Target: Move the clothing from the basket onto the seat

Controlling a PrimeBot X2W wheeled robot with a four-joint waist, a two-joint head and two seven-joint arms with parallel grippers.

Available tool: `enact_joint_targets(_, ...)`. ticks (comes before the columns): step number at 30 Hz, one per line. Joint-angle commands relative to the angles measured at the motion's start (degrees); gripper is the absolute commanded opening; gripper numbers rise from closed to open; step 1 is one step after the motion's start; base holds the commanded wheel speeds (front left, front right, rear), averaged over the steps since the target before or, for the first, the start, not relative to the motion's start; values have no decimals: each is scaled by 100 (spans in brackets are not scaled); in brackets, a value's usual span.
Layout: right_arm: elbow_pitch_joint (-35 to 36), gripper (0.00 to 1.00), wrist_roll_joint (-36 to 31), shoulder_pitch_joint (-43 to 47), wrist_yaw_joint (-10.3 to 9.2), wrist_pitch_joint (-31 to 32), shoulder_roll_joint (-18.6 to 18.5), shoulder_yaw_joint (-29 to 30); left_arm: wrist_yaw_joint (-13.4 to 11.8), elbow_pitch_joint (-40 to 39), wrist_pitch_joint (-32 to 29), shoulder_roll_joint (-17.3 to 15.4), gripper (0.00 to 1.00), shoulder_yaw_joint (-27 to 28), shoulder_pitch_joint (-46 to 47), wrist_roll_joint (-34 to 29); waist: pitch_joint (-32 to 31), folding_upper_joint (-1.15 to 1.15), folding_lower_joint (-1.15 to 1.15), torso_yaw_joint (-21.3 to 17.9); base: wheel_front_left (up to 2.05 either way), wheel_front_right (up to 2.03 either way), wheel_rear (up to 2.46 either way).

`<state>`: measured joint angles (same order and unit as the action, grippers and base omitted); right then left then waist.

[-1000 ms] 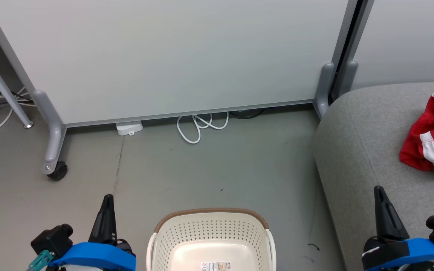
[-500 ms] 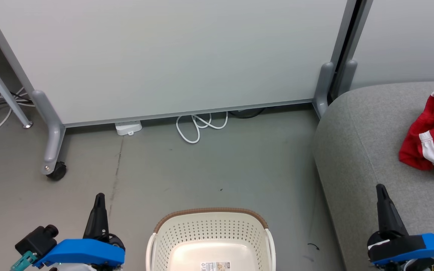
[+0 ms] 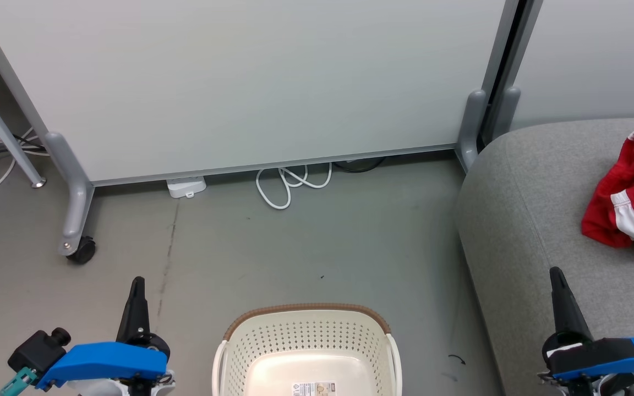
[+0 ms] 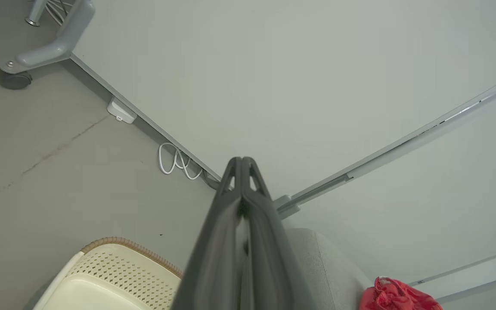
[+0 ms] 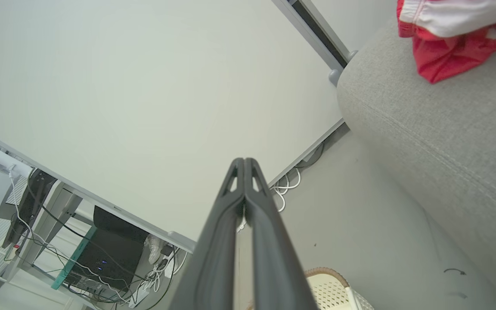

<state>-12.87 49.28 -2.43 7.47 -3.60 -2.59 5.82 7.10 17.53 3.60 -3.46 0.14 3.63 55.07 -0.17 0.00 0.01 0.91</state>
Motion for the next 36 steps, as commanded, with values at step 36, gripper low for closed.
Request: enact_joint_targets(36,-42,0,2468,-302,3,583,-38,51,46,-246,-589,27,0,395,240,2129,16,0,0,-44,0,0,0)
